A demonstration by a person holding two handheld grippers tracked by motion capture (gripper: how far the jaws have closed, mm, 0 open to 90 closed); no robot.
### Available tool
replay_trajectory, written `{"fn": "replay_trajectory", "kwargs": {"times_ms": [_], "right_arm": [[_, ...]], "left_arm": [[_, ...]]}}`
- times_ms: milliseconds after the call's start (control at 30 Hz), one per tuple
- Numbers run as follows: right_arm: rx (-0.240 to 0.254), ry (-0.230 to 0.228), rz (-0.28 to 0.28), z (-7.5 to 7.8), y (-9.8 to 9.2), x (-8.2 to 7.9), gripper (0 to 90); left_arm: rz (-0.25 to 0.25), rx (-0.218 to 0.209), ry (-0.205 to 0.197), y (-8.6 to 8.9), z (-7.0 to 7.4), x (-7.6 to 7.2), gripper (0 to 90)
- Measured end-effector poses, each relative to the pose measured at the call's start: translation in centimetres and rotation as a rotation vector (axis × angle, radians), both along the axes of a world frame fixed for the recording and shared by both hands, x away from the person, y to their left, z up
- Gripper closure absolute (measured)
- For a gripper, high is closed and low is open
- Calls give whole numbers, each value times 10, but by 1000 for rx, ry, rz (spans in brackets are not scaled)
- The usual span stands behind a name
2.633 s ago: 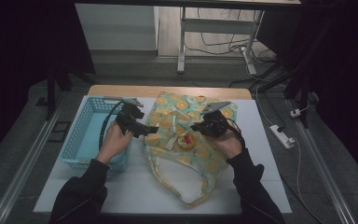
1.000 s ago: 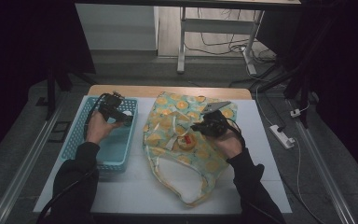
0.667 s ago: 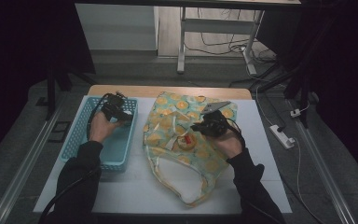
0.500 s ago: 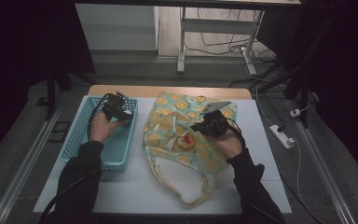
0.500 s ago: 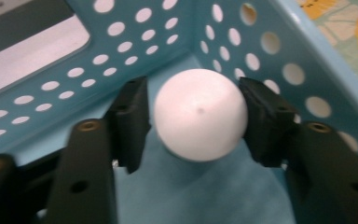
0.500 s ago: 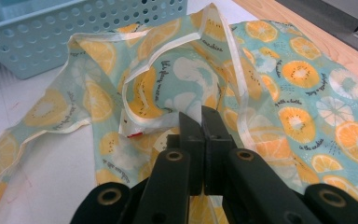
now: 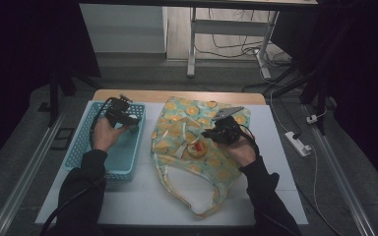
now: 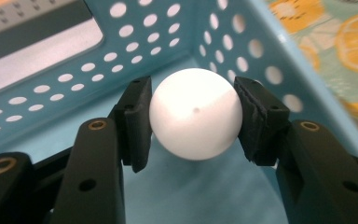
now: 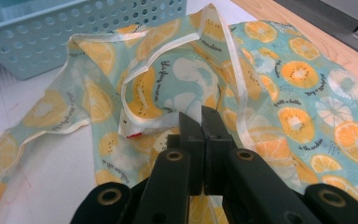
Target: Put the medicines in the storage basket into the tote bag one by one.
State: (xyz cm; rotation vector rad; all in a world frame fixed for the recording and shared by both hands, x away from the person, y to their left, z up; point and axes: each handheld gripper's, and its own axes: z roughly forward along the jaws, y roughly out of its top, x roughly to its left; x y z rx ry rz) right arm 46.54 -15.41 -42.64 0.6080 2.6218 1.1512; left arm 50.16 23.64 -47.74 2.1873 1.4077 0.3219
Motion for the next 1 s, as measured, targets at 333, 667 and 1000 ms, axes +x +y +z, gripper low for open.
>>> {"fn": "replay_trajectory", "kwargs": {"times_ms": [333, 667, 1000], "right_arm": [[-1, 0, 0, 0, 1, 0, 892], [1, -2, 0, 0, 0, 0, 891], [6, -5, -3, 2, -2, 0, 892]], "left_arm": [[-2, -19, -34, 2, 15, -13, 503], [1, -32, -95, -3, 29, -30, 503], [33, -91, -124, -5, 40, -45, 503]]}}
